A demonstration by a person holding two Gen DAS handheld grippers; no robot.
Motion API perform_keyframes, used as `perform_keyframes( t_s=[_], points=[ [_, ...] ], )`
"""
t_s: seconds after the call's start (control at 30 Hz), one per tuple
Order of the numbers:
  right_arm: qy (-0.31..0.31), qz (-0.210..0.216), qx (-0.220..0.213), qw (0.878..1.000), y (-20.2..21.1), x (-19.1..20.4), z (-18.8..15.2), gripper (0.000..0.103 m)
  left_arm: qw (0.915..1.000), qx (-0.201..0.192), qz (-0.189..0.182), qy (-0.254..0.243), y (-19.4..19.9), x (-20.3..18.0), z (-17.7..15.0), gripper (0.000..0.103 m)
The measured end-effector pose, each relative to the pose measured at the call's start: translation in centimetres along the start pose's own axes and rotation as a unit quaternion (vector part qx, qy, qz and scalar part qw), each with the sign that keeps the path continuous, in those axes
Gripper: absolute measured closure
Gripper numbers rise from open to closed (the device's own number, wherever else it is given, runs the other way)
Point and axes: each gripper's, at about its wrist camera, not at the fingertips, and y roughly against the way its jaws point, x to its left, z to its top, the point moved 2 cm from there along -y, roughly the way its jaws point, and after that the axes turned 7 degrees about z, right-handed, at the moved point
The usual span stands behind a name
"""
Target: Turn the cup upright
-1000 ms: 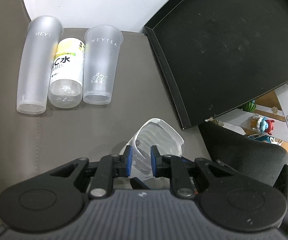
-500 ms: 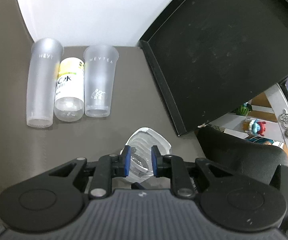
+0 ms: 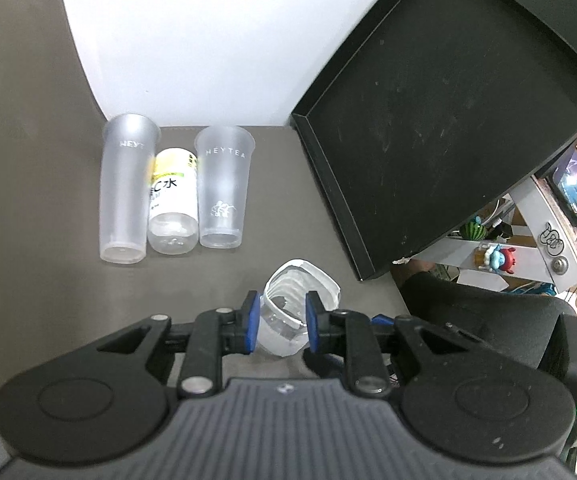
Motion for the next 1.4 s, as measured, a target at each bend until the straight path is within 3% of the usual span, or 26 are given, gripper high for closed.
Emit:
perform_keyframes(
  t_s=[0.37, 0.53, 0.63, 0.7, 1.0, 1.4],
  points=[
    [-0.041, 0.009, -0.038, 0.998, 4.0, -0.8, 1.0, 0.019, 0.9993, -0.022, 0.027, 0.016, 4.1, 1.1, -1.1, 0.081],
    [-0.065, 0.008, -0.061, 0.996, 6.2, -1.3, 1.6, 0.009, 0.9987, -0.032, 0.034, 0.019, 5.6, 1.1, -1.6, 0.08],
    [-0.076, 0.002, -0.078, 0.994, 7.5, -1.5, 2.0, 0.003, 0.998, -0.042, 0.043, 0.022, 6.6, 1.1, -2.0, 0.072],
    [-0.079, -0.004, -0.088, 0.993, 8.4, -1.5, 2.3, 0.0, 0.9972, -0.048, 0.053, 0.022, 7.3, 1.1, -2.2, 0.061],
    [-0.083, 0.009, -0.088, 0.993, 11.2, -1.2, 3.0, 0.0, 0.9951, -0.057, 0.074, 0.032, 9.7, 1.3, -3.2, 0.026],
    [-0.067, -0.006, -0.084, 0.994, 15.1, -0.4, 3.9, 0.0, 0.993, -0.073, 0.086, 0.036, 12.9, 0.8, -4.5, 0.017]
  ],
)
